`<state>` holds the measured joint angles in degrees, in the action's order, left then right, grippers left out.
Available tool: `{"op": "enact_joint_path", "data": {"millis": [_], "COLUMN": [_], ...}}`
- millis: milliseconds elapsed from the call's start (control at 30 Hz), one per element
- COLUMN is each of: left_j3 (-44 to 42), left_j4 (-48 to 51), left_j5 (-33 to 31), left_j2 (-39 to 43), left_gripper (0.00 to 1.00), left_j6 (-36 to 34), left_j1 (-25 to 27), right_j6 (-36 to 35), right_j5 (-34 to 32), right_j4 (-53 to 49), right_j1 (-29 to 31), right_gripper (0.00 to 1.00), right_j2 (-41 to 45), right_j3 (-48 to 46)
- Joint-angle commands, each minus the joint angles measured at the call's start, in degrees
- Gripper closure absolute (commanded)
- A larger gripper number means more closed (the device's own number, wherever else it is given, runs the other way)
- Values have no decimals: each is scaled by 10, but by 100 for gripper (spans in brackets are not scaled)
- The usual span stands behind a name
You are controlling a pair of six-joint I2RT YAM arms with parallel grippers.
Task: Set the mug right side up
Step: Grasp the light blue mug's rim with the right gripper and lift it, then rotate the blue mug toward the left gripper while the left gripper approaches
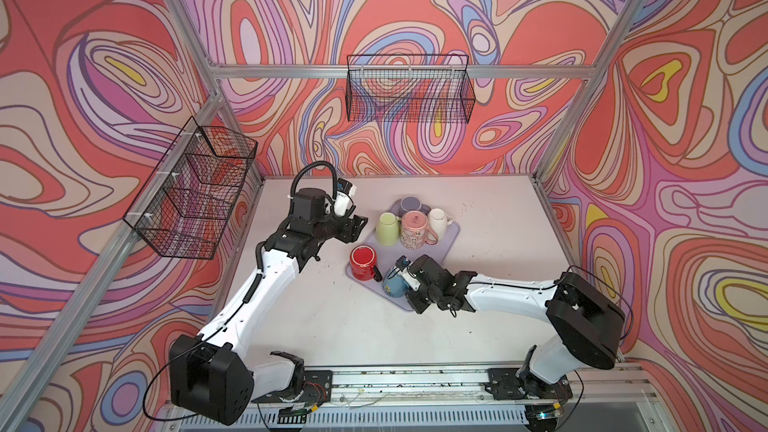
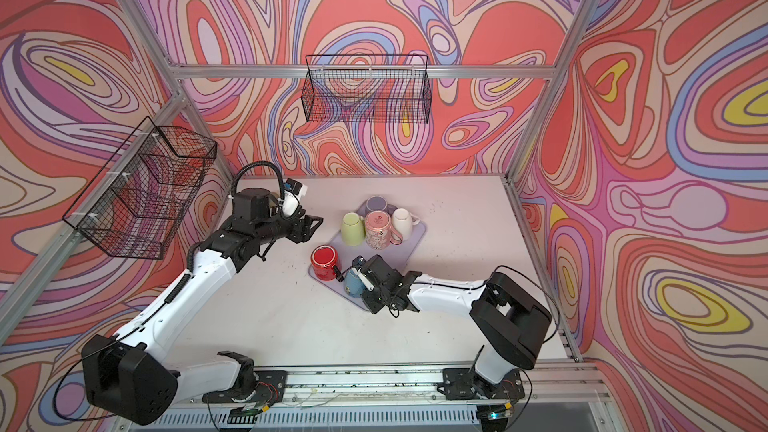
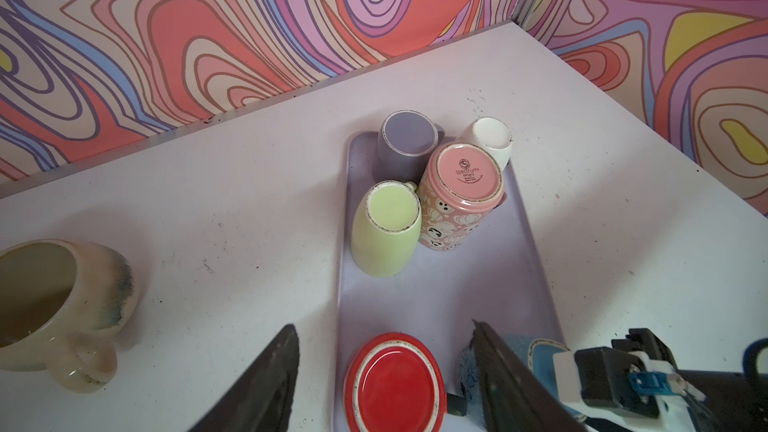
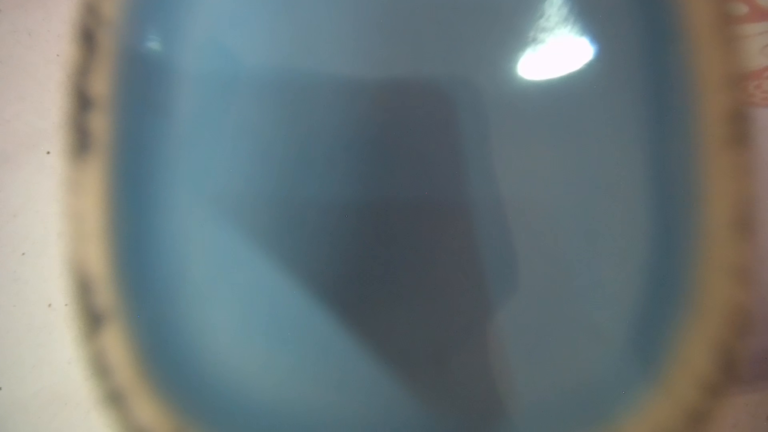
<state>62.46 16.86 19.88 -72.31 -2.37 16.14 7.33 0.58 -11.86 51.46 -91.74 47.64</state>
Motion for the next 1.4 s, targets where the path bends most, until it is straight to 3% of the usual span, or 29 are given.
{"op": "enact_joint_path", "data": {"millis": [0, 433, 800, 1100, 1367], "left_j3": [-2, -1, -2, -1, 8], "left_j4": [-1, -1, 0, -2, -11], "left_j5": [-3, 2, 4, 7, 56], "left_j2": [10, 10, 11, 10, 13], "left_gripper": [32, 32, 32, 32, 32], "left_j6": [-13, -11, -11, -8, 23], "left_j1": [3, 3, 3, 4, 3], "right_j6": [4, 53, 119, 144, 159], "right_j5": [-6, -33, 96, 154, 220], "right_j4": [4, 8, 69, 89, 119], "right_j1": [4, -1, -93, -139, -194], "right_gripper": [87, 95, 96, 96, 96], "right_j2": [-13, 25, 101, 147, 186], "right_j3": [1, 11, -13, -13, 6]}}
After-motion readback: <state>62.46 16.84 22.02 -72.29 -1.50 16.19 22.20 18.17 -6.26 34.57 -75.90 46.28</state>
